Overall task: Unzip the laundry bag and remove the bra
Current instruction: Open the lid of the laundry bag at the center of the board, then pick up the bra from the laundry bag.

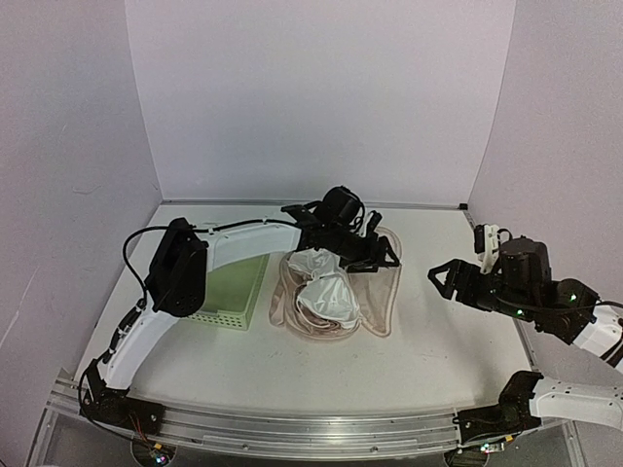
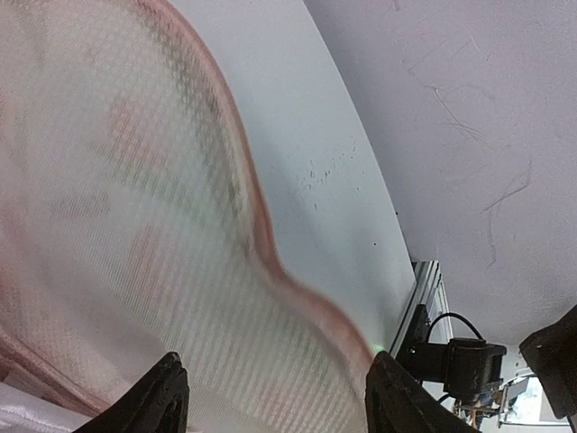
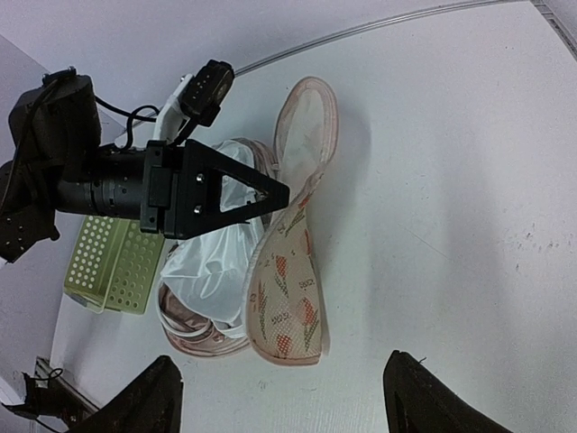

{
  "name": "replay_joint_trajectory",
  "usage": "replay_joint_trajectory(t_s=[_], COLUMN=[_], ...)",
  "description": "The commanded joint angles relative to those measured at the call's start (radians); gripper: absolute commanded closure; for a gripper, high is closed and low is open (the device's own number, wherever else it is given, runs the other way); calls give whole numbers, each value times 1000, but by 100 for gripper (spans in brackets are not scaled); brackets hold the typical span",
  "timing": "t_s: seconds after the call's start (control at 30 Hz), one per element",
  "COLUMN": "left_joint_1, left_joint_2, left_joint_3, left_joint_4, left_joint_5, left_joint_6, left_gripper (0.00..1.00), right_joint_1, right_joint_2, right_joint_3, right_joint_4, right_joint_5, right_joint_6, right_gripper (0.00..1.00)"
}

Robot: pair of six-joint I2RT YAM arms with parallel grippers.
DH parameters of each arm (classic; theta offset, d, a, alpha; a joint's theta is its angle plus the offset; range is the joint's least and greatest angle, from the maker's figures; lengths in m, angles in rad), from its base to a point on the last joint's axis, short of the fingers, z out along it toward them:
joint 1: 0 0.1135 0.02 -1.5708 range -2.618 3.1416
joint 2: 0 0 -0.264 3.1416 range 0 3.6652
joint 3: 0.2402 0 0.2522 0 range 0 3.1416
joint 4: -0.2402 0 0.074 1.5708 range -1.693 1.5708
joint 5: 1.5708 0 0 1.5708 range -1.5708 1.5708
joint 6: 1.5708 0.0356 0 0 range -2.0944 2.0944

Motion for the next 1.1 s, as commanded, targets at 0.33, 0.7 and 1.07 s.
replay_joint_trajectory(t_s=[0.33,0.7,1.07], left_joint_1=[4,38,167], left_joint_2=[-391,-754,-1115], left_joint_3=[-178,-546,-934], left_joint_4=[53,44,0], left_joint_5=[-40,-302,-450], left_joint_6=[190,269,294], left_gripper=[11,9,8], right_joint_1=[5,5,-8], right_joint_2=[65,445,838], right_joint_3=[80,251,470], right_joint_4=[93,194,251], right_joint_5=[-69,-150,-258], right_joint_6=[-84,-103,-132], right_gripper=[21,22,30])
